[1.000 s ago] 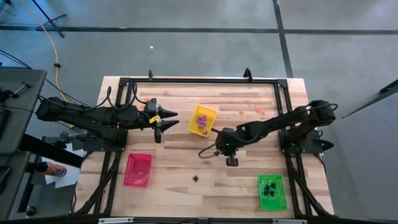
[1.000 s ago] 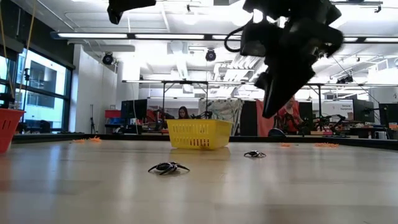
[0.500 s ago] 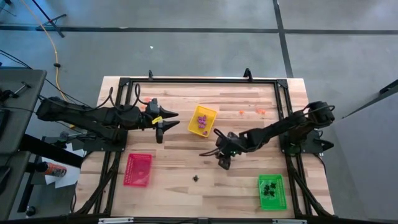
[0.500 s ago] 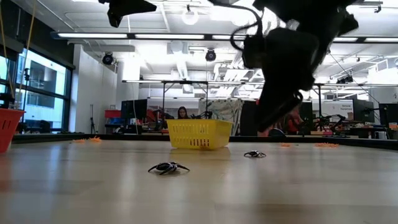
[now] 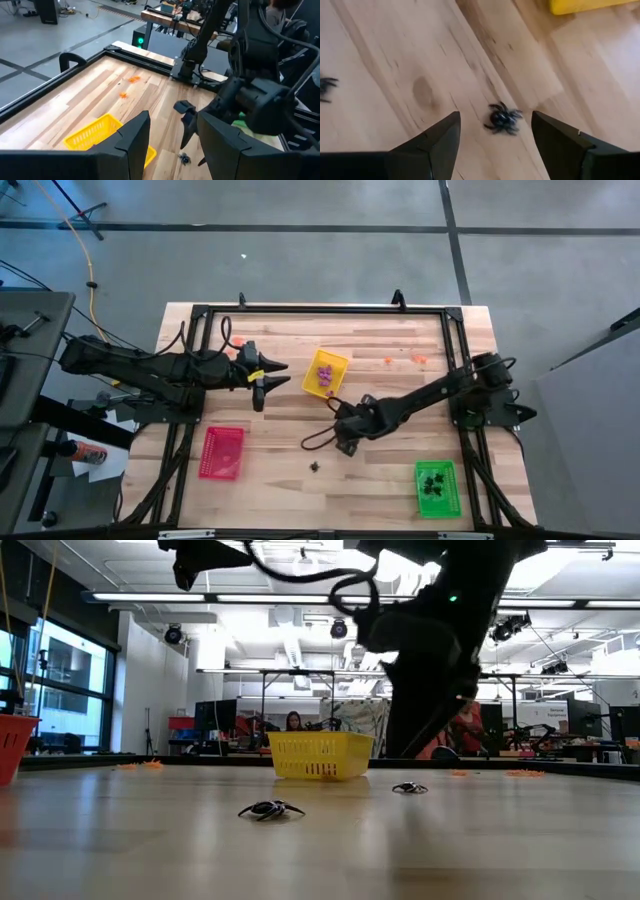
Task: Sort Halloween decoration
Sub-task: Put the right black spider toy into the green bin
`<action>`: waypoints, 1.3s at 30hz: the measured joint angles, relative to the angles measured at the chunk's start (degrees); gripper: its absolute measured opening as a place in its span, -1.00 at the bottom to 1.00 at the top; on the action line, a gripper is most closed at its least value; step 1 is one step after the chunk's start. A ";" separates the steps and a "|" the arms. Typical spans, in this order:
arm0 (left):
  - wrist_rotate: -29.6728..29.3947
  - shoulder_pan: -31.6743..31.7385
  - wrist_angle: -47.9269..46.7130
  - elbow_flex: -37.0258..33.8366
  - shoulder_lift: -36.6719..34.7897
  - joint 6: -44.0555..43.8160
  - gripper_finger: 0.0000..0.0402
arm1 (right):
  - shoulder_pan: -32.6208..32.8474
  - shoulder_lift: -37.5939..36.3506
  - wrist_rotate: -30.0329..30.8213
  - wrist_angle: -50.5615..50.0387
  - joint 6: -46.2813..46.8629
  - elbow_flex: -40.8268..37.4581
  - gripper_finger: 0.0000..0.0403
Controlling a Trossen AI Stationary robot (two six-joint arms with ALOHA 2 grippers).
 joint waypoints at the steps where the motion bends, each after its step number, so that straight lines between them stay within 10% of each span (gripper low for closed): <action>1: 0.01 0.00 -0.06 0.00 0.00 -0.02 -0.22 | -0.18 0.57 -0.08 0.03 -0.67 0.20 0.18; 39: -0.87 0.00 -0.28 0.00 -0.02 -4.93 -0.22 | -4.43 5.86 -6.98 -0.02 11.37 0.62 0.19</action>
